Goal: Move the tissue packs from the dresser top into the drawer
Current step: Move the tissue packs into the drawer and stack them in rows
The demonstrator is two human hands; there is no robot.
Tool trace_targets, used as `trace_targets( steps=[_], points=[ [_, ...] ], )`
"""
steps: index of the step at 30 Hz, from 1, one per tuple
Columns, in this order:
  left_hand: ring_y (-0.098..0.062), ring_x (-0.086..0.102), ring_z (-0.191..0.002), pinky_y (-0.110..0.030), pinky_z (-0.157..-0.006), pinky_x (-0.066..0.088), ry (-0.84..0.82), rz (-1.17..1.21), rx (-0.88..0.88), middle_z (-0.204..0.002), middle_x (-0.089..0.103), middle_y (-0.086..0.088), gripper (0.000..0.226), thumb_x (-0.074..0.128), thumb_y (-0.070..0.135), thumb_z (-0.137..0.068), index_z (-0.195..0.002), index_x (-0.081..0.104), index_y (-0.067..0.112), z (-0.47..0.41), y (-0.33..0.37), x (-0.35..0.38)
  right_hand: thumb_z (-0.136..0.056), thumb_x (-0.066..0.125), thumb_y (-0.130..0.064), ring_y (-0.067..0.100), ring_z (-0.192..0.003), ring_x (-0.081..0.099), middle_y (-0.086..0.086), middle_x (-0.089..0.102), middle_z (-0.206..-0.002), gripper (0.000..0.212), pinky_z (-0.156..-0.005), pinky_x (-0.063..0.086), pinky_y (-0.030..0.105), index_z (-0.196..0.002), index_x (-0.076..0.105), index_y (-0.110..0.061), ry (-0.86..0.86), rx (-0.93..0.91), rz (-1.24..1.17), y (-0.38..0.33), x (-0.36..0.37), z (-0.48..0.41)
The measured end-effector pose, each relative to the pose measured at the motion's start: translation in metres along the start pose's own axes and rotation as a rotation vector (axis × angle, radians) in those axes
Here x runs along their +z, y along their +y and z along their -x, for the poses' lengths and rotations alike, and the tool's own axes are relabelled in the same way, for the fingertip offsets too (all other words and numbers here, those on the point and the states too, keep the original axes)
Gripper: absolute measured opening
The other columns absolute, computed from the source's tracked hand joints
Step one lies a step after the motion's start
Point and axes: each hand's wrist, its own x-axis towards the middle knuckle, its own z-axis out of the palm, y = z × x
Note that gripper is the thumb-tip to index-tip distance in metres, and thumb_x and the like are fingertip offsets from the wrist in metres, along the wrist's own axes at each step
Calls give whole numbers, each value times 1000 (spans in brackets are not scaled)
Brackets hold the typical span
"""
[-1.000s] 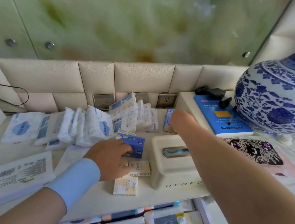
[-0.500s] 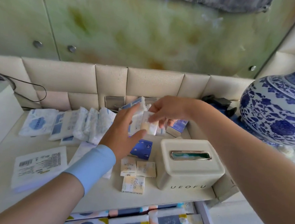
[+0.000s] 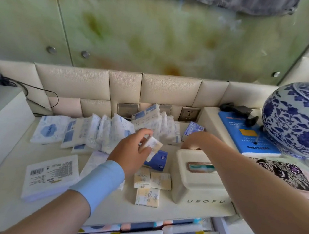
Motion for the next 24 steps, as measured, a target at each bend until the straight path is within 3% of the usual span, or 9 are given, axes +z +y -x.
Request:
trace_targets(
  steps=[6,8,10,11,13,16,20,22,24],
  points=[
    [-12,59,-99,-27,-86,50,1,8,-43,-112,58,11,41,58,24,-95,-133,46,36,-4,-4,-1,-96,54,-30,27,-118,53,11,53,-133,50,-101,45,37,-141,45,-9,-27,1,-80,-12,2,-11],
    [-11,62,-95,-25,-81,50,29,68,-95,-105,64,11,24,59,26,-94,-116,57,32,-6,-2,-2,-95,57,-33,24,-96,62,13,60,-112,45,-82,51,32,-132,49,-9,-64,-59,-135,-14,-17,2],
    [-13,65,-95,-28,-83,53,53,217,-139,-100,69,9,15,61,26,-92,-106,64,29,-9,2,-4,-90,60,-42,17,-58,54,10,58,-79,45,-53,45,26,-118,51,-8,-100,-107,-424,-12,-39,8],
    [-12,65,-97,-27,-85,53,58,285,-140,-103,69,8,13,63,25,-91,-104,66,28,-10,3,-5,-90,59,-47,17,-52,51,9,58,-72,49,-48,40,23,-115,52,-5,-154,-148,-603,-12,-48,10],
    [-6,58,-110,-20,-93,43,66,326,-96,-120,62,9,12,68,23,-89,-99,66,29,-10,7,-9,-92,52,-54,22,-58,59,13,63,-80,54,-52,44,25,-111,55,-3,-314,-295,-900,-13,-63,21],
    [2,41,-128,-19,-104,29,18,316,-14,-138,46,18,16,73,25,-86,-101,71,25,-9,13,-16,-96,45,-58,28,-75,66,17,64,-104,57,-66,48,33,-118,56,-7,-479,-515,-956,-22,-70,39],
    [-8,63,-112,-38,-106,46,-65,468,-13,-116,70,4,27,75,22,-84,-111,72,18,-5,19,-18,-96,55,-32,27,-96,61,22,62,-127,44,-81,48,36,-128,57,-2,-448,-590,-1013,-40,-54,41],
    [-9,64,-109,-40,-105,47,-56,483,-47,-110,72,6,30,77,28,-81,-110,73,22,-3,18,-17,-97,53,-13,24,-93,66,20,65,-121,35,-77,54,31,-127,56,4,-404,-550,-1111,-50,-47,41],
    [-9,65,-109,-40,-104,47,-27,496,-87,-106,74,10,28,76,34,-76,-103,75,28,-3,14,-16,-97,51,-10,20,-81,69,14,72,-103,25,-66,57,27,-117,62,2,-376,-516,-1122,-57,-42,46]
  ],
)
